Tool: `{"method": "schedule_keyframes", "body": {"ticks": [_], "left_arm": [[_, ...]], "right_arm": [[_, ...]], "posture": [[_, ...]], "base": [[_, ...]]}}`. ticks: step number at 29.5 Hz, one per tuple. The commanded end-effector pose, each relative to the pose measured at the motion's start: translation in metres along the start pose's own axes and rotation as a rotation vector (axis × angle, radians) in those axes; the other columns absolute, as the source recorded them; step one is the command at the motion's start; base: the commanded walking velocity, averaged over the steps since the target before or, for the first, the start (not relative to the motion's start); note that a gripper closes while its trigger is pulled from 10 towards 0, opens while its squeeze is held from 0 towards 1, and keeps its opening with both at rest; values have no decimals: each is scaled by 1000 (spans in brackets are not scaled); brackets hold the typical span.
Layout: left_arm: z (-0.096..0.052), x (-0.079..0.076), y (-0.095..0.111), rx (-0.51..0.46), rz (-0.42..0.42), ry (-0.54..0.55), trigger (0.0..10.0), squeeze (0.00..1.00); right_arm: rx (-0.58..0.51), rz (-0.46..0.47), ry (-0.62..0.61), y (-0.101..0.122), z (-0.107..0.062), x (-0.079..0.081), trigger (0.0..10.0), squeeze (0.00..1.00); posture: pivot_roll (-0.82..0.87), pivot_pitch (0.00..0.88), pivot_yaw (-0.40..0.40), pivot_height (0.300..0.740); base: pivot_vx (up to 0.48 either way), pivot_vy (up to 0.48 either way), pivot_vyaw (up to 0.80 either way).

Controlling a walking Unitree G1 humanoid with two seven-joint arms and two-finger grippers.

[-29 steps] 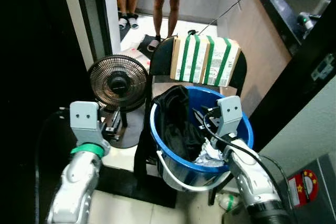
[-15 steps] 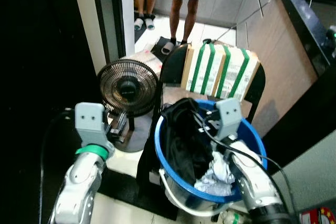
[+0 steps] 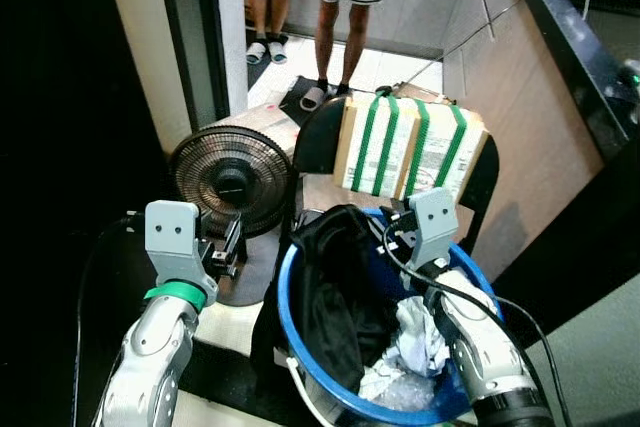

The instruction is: Clothes washing

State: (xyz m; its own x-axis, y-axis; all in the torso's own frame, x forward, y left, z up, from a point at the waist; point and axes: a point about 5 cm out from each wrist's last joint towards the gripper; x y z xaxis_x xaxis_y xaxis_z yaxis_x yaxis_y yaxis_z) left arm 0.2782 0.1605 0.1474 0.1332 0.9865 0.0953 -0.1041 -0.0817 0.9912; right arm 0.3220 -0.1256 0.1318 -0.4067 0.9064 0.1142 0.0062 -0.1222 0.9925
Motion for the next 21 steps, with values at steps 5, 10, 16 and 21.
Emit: {"method": "schedule_keyframes", "body": {"ticks": [5,10,16,21], "left_arm": [[-3,-3,-3,20,0,-15,10000,0],[-4,-3,-4,22,-2,-17,10000,0],[-5,-4,-4,30,2,-36,10000,0],[-12,-4,-4,47,7,-51,10000,0]], "right_arm": [[40,-7,-20,-11,-3,-2,10000,0],[53,36,-54,-18,1,-6,10000,0],[109,98,-44,-27,26,-6,10000,1000],[134,118,-76,-20,45,-8,10000,1000]], "posture": [[91,24,-29,740],[91,28,-27,740],[92,72,-7,740],[108,119,1,740]], "base": [[0,0,0],[0,0,0],[0,0,0],[0,0,0]]}}
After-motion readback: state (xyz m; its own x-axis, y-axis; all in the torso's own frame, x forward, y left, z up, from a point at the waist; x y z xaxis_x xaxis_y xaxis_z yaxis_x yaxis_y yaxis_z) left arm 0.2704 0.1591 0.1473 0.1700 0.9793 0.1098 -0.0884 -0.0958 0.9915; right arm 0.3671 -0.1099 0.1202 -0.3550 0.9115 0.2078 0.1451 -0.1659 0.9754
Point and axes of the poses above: a point about 5 cm out from each wrist's last joint towards the gripper, its own z axis pointing out of the wrist towards the gripper, its own y axis along the axis of the wrist's last joint, x = y × z, and after that the axes turned 8 degrees about z, right-handed
